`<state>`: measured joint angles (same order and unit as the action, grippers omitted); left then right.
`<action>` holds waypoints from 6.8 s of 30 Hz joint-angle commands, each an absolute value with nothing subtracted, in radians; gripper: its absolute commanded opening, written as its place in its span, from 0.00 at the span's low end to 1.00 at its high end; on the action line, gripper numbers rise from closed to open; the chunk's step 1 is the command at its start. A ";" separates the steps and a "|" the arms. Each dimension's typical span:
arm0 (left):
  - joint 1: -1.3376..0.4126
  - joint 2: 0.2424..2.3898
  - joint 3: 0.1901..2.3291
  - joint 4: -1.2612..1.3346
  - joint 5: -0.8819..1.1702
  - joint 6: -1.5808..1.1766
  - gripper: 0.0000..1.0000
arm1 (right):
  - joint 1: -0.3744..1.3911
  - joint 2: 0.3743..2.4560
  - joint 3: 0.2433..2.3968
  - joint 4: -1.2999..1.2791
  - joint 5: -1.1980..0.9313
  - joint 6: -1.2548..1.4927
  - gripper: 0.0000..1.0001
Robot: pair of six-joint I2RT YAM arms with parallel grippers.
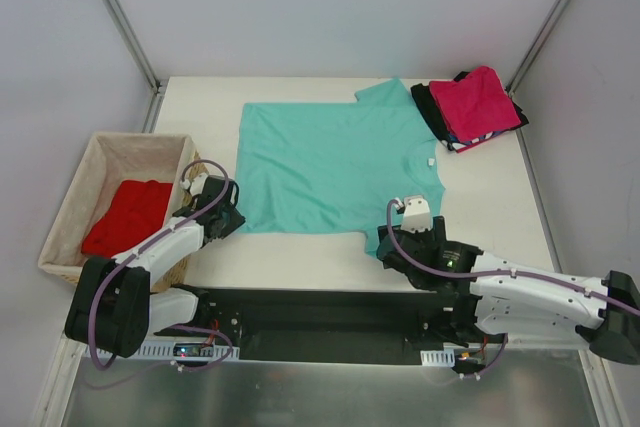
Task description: Fold and stack the t-shirts
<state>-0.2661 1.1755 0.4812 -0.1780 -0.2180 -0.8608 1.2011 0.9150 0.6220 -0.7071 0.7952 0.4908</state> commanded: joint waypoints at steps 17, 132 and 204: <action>-0.244 1.193 0.502 -0.238 -0.193 -0.890 0.00 | 1.178 1.014 0.614 -0.742 0.808 0.649 0.95; -0.206 1.186 0.497 -0.256 -0.135 -0.828 0.00 | 1.167 0.985 0.445 -0.741 0.704 1.203 0.38; -0.170 1.324 0.920 -0.333 -0.172 -0.812 0.00 | 0.537 1.127 0.922 -0.497 0.666 0.411 0.01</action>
